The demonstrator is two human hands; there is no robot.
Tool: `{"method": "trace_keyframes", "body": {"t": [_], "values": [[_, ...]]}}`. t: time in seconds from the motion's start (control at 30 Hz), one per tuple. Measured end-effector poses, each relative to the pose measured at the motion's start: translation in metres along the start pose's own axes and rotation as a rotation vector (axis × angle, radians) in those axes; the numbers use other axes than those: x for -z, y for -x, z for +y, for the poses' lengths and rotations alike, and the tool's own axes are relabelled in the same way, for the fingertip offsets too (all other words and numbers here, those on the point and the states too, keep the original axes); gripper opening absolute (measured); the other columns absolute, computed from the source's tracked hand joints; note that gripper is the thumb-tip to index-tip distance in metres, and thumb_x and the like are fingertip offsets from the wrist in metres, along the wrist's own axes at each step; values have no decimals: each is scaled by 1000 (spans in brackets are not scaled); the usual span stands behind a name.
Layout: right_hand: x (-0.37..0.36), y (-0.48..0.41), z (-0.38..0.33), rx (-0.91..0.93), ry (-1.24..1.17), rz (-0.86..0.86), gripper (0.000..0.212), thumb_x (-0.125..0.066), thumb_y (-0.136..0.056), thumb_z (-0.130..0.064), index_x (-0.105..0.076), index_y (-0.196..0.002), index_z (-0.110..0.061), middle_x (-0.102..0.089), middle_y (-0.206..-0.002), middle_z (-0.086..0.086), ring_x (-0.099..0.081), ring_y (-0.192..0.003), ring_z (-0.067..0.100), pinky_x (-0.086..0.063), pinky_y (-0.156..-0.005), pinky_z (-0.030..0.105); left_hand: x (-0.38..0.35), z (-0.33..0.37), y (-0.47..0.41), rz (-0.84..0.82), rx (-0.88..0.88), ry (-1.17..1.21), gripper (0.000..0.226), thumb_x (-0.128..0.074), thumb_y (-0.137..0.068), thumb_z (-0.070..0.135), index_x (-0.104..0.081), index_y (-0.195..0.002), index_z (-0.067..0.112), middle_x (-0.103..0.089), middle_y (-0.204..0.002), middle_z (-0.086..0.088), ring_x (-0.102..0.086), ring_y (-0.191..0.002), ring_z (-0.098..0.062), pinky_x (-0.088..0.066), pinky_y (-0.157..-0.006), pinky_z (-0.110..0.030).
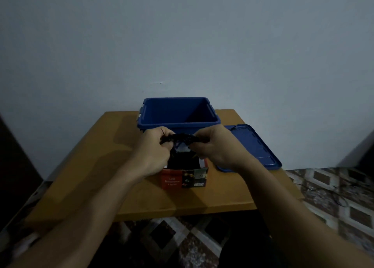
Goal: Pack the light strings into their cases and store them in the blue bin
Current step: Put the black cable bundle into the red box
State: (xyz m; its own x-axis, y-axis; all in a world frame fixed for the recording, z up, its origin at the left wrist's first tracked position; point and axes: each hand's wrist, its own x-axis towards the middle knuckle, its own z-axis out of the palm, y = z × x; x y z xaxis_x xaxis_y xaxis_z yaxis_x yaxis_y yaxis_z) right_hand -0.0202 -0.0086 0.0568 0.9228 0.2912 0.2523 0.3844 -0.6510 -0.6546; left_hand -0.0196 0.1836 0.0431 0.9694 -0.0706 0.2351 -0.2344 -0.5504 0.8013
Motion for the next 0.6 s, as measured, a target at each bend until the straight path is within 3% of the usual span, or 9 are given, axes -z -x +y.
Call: {"method": "trace_keyframes", "body": {"t": [0.07,0.17,0.2,0.23,0.33,0.43,0.6], "values": [[-8,-4,7,20,83,7,15,-64,-98,-22,-76,-92,-13,-72,-80,2,-65,-70,19,-56,-65,39,-6,-8,-3,32,0,-60,24,-59,-96,3,-64,-85,23,-63,-99,0,-62,-93,-20,-55,-84,-41],[-19,-11,14,66,218,40,15,-64,-97,-18,-77,-103,-13,-69,-89,-4,-59,-74,13,-44,-55,13,-13,-17,-4,112,-27,-168,22,-63,-93,4,-65,-86,25,-54,-107,1,-57,-100,-21,-53,-89,-41],[-21,-13,15,78,255,36,16,-64,-96,-17,-78,-103,-13,-69,-89,-4,-58,-74,12,-41,-54,10,-15,-20,-4,126,-33,-193,23,-64,-92,6,-65,-85,28,-53,-107,1,-56,-102,-22,-53,-90,-42],[-24,-15,18,82,285,22,16,-63,-96,-16,-78,-100,-13,-71,-89,-2,-59,-72,13,-41,-54,11,-15,-21,-2,129,-29,-212,24,-64,-93,9,-64,-84,31,-52,-105,2,-54,-103,-22,-52,-91,-44],[-30,-21,23,45,396,-44,16,-59,-94,-13,-74,-90,-10,-68,-80,8,-61,-66,23,-54,-55,35,-16,-24,2,88,-7,-276,21,-63,-95,16,-62,-87,35,-50,-99,6,-51,-103,-21,-50,-88,-44],[-36,-24,23,22,518,-74,10,-58,-93,-14,-65,-87,-10,-59,-79,9,-57,-64,26,-42,-50,32,-16,-27,5,88,15,-316,12,-67,-92,22,-67,-101,30,-50,-98,9,-49,-104,-17,-50,-87,-42],[-37,-28,14,54,599,-91,5,-60,-92,-15,-57,-90,-11,-49,-77,6,-51,-65,26,-34,-50,31,-12,-31,7,148,92,-252,34,-77,-82,23,-59,-111,24,-52,-101,5,-56,-98,-18,-54,-81,-40]]}}
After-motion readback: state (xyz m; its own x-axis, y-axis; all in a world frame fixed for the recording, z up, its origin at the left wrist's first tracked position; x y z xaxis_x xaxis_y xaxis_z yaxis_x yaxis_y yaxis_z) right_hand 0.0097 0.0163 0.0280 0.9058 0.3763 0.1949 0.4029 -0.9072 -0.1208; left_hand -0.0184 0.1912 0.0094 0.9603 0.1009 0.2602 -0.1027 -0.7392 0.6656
